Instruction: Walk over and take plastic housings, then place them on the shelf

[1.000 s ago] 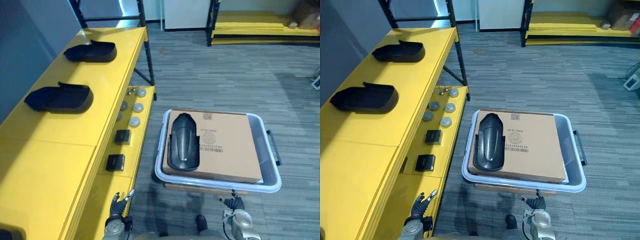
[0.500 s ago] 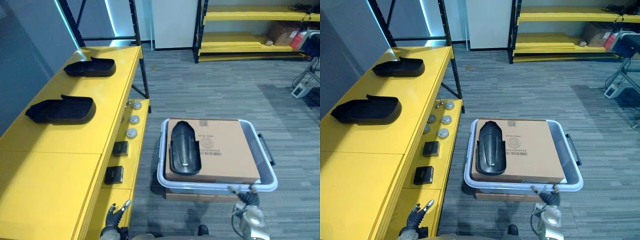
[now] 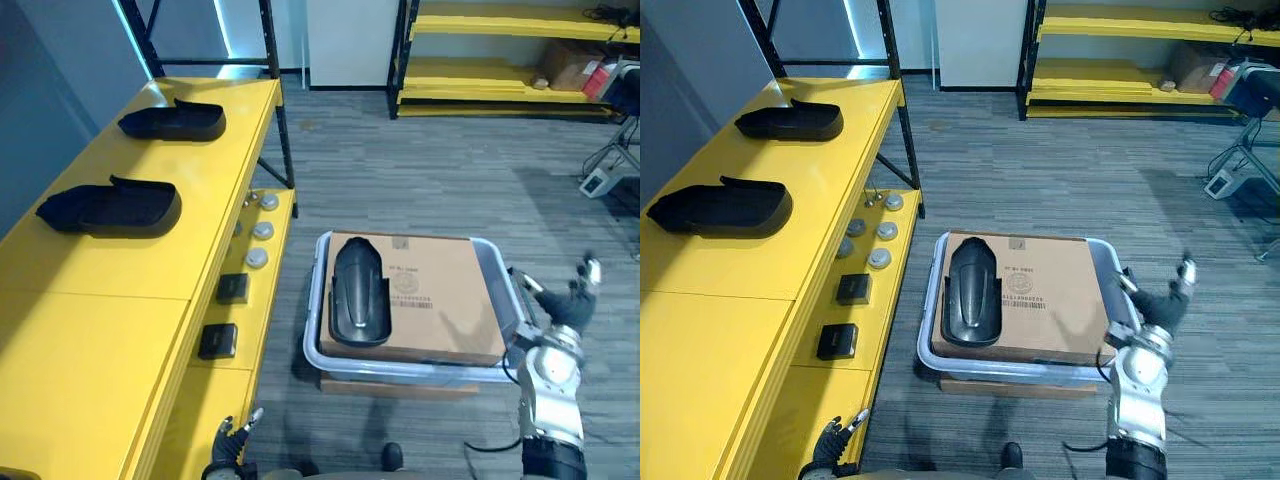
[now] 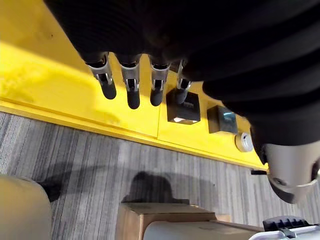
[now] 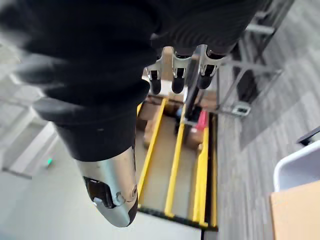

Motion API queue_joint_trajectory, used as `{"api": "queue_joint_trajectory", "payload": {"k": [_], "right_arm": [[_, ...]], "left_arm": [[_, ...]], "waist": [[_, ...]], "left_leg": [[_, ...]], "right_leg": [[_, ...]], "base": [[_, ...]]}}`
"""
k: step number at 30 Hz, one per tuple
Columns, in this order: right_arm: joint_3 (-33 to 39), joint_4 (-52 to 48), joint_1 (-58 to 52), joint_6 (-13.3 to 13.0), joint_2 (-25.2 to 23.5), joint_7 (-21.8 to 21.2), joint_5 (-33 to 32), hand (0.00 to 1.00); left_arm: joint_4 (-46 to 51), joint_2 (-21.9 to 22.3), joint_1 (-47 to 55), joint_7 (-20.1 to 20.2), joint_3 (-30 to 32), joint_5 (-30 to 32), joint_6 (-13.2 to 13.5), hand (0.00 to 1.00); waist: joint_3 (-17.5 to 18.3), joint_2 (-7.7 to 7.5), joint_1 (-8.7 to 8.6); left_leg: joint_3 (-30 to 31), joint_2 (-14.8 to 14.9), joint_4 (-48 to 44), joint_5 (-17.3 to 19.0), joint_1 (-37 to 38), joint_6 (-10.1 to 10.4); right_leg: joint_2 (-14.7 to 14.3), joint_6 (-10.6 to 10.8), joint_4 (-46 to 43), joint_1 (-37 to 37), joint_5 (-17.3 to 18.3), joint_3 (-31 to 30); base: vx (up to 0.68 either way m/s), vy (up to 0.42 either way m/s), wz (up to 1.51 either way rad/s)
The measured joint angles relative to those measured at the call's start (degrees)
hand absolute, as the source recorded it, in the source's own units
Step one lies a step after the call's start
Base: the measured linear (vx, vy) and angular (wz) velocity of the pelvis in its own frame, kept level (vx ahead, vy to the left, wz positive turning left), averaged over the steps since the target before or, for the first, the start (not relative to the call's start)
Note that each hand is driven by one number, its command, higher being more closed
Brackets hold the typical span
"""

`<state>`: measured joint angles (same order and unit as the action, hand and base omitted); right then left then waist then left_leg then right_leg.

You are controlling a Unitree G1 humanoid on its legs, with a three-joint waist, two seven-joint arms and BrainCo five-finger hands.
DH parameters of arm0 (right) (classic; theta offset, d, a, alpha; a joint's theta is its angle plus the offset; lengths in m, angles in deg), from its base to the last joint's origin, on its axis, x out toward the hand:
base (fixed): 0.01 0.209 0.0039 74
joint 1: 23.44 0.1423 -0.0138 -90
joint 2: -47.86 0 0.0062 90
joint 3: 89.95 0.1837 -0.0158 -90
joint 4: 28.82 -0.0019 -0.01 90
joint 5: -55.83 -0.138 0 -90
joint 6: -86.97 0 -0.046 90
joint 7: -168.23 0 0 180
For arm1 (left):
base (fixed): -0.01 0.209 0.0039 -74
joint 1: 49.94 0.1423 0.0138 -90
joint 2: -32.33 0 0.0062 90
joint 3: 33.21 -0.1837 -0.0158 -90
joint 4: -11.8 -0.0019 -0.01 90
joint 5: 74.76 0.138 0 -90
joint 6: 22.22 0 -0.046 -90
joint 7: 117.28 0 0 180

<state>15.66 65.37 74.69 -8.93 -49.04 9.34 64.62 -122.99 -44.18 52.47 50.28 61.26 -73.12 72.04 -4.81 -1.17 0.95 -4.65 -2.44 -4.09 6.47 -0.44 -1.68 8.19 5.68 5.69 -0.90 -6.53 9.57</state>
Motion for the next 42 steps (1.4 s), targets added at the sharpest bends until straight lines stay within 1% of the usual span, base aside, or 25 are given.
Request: {"api": "queue_joint_trajectory", "payload": {"k": [2,4,5,6,7,8,9,10,11,12,13,15,16,17,20,23,24,26,27,28,32,35,37,42], "right_arm": [[-1.72,2.72,2.81,0.27,-0.01,0.01,1.16,0.00],[-4.24,8.16,7.06,1.92,-0.01,0.08,3.07,0.00],[-4.76,9.59,8.01,2.31,0.01,0.09,3.23,0.00],[-5.30,12.92,9.42,2.79,0.01,0.10,3.83,0.00],[-5.46,16.63,10.61,3.77,0.01,0.09,4.50,0.00],[-5.60,18.61,11.44,4.40,0.00,0.08,4.95,0.00],[-5.86,21.85,12.80,5.41,0.02,0.05,5.41,0.00],[-6.04,22.96,13.12,5.90,0.04,0.05,5.51,0.00],[-6.76,25.83,14.34,6.70,0.02,0.05,6.39,0.00],[-7.38,28.82,15.75,7.34,-0.05,0.04,7.57,0.00],[-7.38,30.40,16.55,7.59,-0.13,0.05,7.84,0.00],[-7.20,34.82,19.24,8.96,-0.14,0.18,9.47,0.00],[-7.13,35.52,19.66,9.12,-0.14,0.23,9.89,0.00],[-7.11,36.75,20.45,9.96,-0.28,0.47,9.98,0.00],[-6.92,39.88,21.84,11.28,-0.64,0.80,10.68,0.00],[-6.43,43.74,23.78,11.55,-0.91,1.30,12.06,0.00],[-6.02,45.04,24.49,12.03,-0.91,1.45,12.54,1.00],[-5.90,46.72,26.24,12.76,-0.86,2.11,13.54,1.00],[-5.24,48.08,27.50,13.30,-0.59,2.67,14.41,1.00],[-4.95,48.82,28.05,13.35,-0.31,2.77,14.67,1.00],[-5.00,51.25,31.17,13.48,0.93,2.33,15.00,1.00],[-7.21,51.54,31.41,13.46,0.13,1.90,14.95,1.00],[-7.61,52.43,31.58,13.45,-0.09,1.21,14.85,1.00],[-8.66,53.06,31.75,13.47,-0.92,1.06,14.81,1.00]], "left_arm": [[0.12,-0.02,-0.01,-0.05,0.00,-0.01,0.16,0.00],[0.87,0.00,-0.04,-0.12,-0.25,-0.19,0.53,0.00],[1.23,-0.03,-0.04,-0.14,-0.39,-0.58,0.65,0.00],[1.63,0.04,-0.20,-0.20,-0.44,-1.12,0.75,0.00],[2.11,0.07,-0.30,-0.26,-0.48,-1.31,1.11,0.00],[2.36,0.08,-0.34,-0.29,-0.50,-1.37,1.28,0.00],[2.49,0.19,-0.70,-0.31,-0.54,-1.66,1.36,0.00],[2.46,0.28,-0.94,-0.34,-0.56,-1.71,1.33,0.00],[2.48,0.49,-1.14,-0.47,-0.55,-1.90,1.35,0.00],[2.46,0.61,-1.16,-0.53,-0.56,-2.01,1.34,0.00],[2.45,0.65,-1.16,-0.56,-0.57,-2.02,1.34,0.00],[2.51,0.67,-1.50,-1.17,-1.27,-2.06,1.46,0.00],[2.50,0.61,-1.61,-1.43,-1.64,-2.07,1.47,0.00],[2.44,0.60,-2.00,-1.62,-2.01,-2.07,1.41,0.00],[2.49,0.62,-2.31,-1.81,-2.59,-2.08,1.47,0.00],[2.51,0.65,-2.47,-2.10,-2.96,-2.10,1.83,0.00],[2.53,0.60,-2.47,-2.27,-3.74,-2.14,1.92,0.00],[2.54,0.51,-2.58,-2.62,-4.28,-2.14,2.34,0.00],[2.48,0.53,-3.08,-2.64,-4.59,-2.13,2.34,0.00],[2.45,0.50,-3.27,-2.67,-4.70,-2.13,2.32,0.00],[2.39,0.29,-3.80,-2.69,-5.06,-2.24,2.31,0.00],[2.00,0.22,-4.09,-2.71,-5.10,-2.38,2.32,0.00],[1.98,0.16,-4.08,-2.75,-5.18,-3.10,2.31,0.00],[1.97,0.04,-4.09,-2.91,-5.34,-3.38,2.27,0.00]], "waist": [[-0.13,0.06,0.11],[-1.42,0.18,0.48],[-1.93,0.24,0.58],[-2.73,0.29,1.01],[-3.02,0.24,1.80],[-3.36,0.27,2.03],[-4.05,0.47,2.57],[-4.15,0.59,3.04],[-4.35,0.82,3.19],[-4.67,1.20,3.19],[-4.82,1.35,3.17],[-5.69,1.53,3.19],[-5.81,1.52,3.21],[-6.19,1.59,3.36],[-6.96,1.71,3.40],[-8.06,1.99,3.37],[-8.12,2.00,3.54],[-8.18,2.03,3.83],[-8.52,2.08,4.48],[-8.61,2.03,4.65],[-9.47,2.01,4.70],[-9.49,1.98,4.71],[-9.50,1.96,4.71],[-9.60,1.79,4.66]], "left_leg": [[0.09,-0.22,-0.17,-0.03,-0.53,-0.05],[0.59,-0.52,-0.59,-0.03,-0.95,-0.05],[0.75,-0.56,-0.63,-0.03,-1.10,-0.05],[1.19,-0.63,-0.79,-0.03,-1.63,-0.05],[1.51,-0.63,-0.85,-0.09,-2.52,-0.15],[1.71,-0.63,-0.91,-0.18,-2.86,-0.29],[2.23,-0.64,-0.92,-0.30,-3.25,-0.43],[2.30,-0.64,-0.92,-0.30,-3.51,-0.44],[2.44,-0.64,-0.93,-0.34,-4.02,-0.47],[2.89,-0.67,-0.94,-0.35,-4.23,-0.50],[3.03,-0.68,-0.94,-0.35,-4.30,-0.50],[3.22,-0.73,-0.98,-0.36,-4.72,-0.51],[3.27,-0.75,-1.00,-0.39,-5.00,-0.54],[3.38,-0.84,-1.11,-0.43,-5.68,-0.59],[3.58,-0.98,-1.55,-0.42,-5.99,-0.59],[3.96,-0.97,-1.91,-0.42,-6.19,-0.59],[4.19,-1.01,-1.91,-0.42,-6.43,-0.59],[4.30,-0.93,-1.95,-0.43,-7.01,-0.59],[4.27,-0.97,-1.98,-0.43,-7.01,-0.59],[4.28,-0.98,-1.99,-0.43,-7.01,-0.59],[4.33,-0.95,-2.03,-0.46,-7.04,-0.61],[4.21,-0.85,-2.01,-0.47,-7.12,-0.60],[4.21,-0.83,-1.97,-0.47,-7.09,-0.59],[3.59,-0.84,-1.71,-0.47,-6.25,-0.57]], "right_leg": [[0.19,0.05,-0.01,-0.42,-0.05,0.00],[0.50,0.06,-0.02,-0.40,-0.05,0.50],[0.54,0.06,-0.02,-0.44,-0.05,0.72],[0.61,0.06,-0.02,-0.71,-0.05,1.12],[0.61,0.06,-0.03,-1.37,-0.06,1.34],[0.61,0.04,-0.03,-1.54,-0.07,1.37],[0.59,0.04,-0.03,-1.77,-0.07,1.59],[0.58,0.04,-0.03,-2.07,-0.07,1.62],[0.56,0.03,-0.04,-2.51,-0.08,1.68],[0.58,0.03,-0.04,-2.51,-0.08,2.11],[0.59,0.03,-0.04,-2.50,-0.08,2.31],[0.63,0.03,-0.04,-2.71,-0.08,2.69],[0.65,0.02,-0.05,-2.93,-0.09,2.77],[0.76,0.02,-0.05,-3.48,-0.11,2.89],[0.91,0.01,-0.06,-3.45,-0.12,3.05],[0.95,-0.01,-0.65,-3.61,-0.13,3.15],[0.99,-0.04,-0.69,-3.79,-0.15,3.23],[0.92,-0.40,-0.93,-4.53,-0.42,3.23],[0.95,-0.46,-0.96,-4.54,-0.47,3.20],[0.97,-0.46,-0.97,-4.54,-0.47,3.20],[0.94,-0.46,-1.37,-4.75,-0.47,3.13],[0.85,-0.46,-1.37,-4.90,-0.47,3.00],[0.83,-0.46,-1.37,-4.89,-0.47,2.98],[0.94,-0.47,-1.37,-4.37,-0.48,2.64]], "base": [[0.02,0.023,0.05],[-0.01,0.012,0.09],[-0.03,-0.003,0.14],[-0.05,-0.010,0.15],[-0.04,-0.013,0.17],[-0.03,-0.022,0.18],[-0.02,-0.020,0.14],[-0.02,-0.020,0.10],[-0.01,-0.013,0.09],[-0.01,-0.012,0.11],[0.00,-0.009,0.13],[0.00,-0.002,0.08],[0.00,0.007,0.08],[0.00,0.009,0.06],[0.00,0.012,0.05],[-0.01,0.015,0.06],[-0.01,0.018,0.06],[-0.01,0.010,0.02],[0.00,0.000,0.00],[-0.04,0.024,0.01],[-0.04,0.014,-0.01],[-0.01,0.002,-0.01],[0.00,0.000,0.00],[0.00,0.011,-0.03]]}}
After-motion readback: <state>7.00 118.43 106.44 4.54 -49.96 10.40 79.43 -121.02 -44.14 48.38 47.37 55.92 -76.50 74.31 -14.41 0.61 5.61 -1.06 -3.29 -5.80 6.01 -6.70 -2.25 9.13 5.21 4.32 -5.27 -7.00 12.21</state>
